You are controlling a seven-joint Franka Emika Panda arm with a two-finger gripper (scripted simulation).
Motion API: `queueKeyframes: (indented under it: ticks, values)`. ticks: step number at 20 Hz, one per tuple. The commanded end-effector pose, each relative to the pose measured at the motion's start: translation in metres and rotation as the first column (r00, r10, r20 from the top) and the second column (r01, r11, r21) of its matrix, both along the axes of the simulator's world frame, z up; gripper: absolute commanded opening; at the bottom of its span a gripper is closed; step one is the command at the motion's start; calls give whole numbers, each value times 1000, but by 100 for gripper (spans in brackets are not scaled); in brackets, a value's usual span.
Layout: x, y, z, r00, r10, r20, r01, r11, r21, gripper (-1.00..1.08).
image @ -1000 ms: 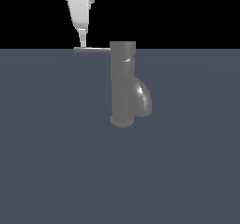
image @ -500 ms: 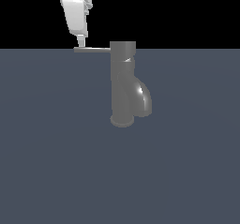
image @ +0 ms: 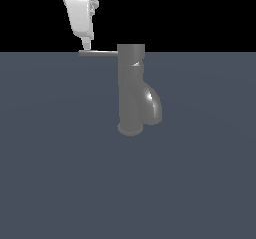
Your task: Turn on the faucet by rotating a designated handle.
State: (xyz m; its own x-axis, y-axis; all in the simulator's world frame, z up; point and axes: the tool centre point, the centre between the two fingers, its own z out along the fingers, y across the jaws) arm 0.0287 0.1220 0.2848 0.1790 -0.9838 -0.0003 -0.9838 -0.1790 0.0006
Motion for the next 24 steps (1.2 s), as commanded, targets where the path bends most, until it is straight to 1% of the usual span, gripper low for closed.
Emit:
queueKeyframes:
  ticks: [1, 24]
  values:
    - [-6, -2, 0, 1000, 0, 0, 0, 1000, 0, -100]
    - [-66, -17, 0, 1000, -1, 0, 1, 1000, 0, -100]
